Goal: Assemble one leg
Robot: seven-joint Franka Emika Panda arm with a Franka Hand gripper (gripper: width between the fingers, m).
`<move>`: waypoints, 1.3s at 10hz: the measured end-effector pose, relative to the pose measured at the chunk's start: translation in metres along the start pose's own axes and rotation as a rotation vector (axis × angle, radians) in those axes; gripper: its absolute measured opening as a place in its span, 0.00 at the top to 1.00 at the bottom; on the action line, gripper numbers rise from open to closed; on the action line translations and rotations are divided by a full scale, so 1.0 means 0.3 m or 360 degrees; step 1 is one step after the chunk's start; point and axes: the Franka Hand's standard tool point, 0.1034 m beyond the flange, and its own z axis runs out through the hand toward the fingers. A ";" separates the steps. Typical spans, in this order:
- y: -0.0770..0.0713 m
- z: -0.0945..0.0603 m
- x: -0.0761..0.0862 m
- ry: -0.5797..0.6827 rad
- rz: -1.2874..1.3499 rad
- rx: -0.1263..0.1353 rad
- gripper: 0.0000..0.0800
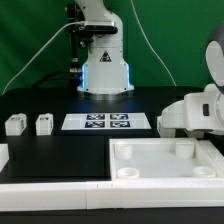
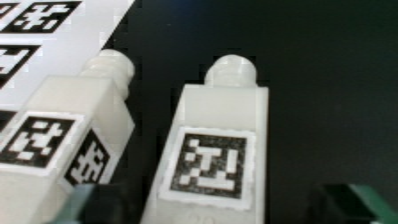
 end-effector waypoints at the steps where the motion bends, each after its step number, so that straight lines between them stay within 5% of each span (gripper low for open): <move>1: 0.001 -0.001 0.000 0.0001 0.0000 0.0001 0.64; 9: 0.001 -0.006 -0.006 0.0001 0.0000 -0.0001 0.63; 13: 0.033 -0.087 -0.104 0.0023 0.0014 -0.0008 0.63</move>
Offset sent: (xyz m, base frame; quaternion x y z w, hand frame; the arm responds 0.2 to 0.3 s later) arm 0.0020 0.0012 0.0019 -0.0001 0.0007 -0.0001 1.0000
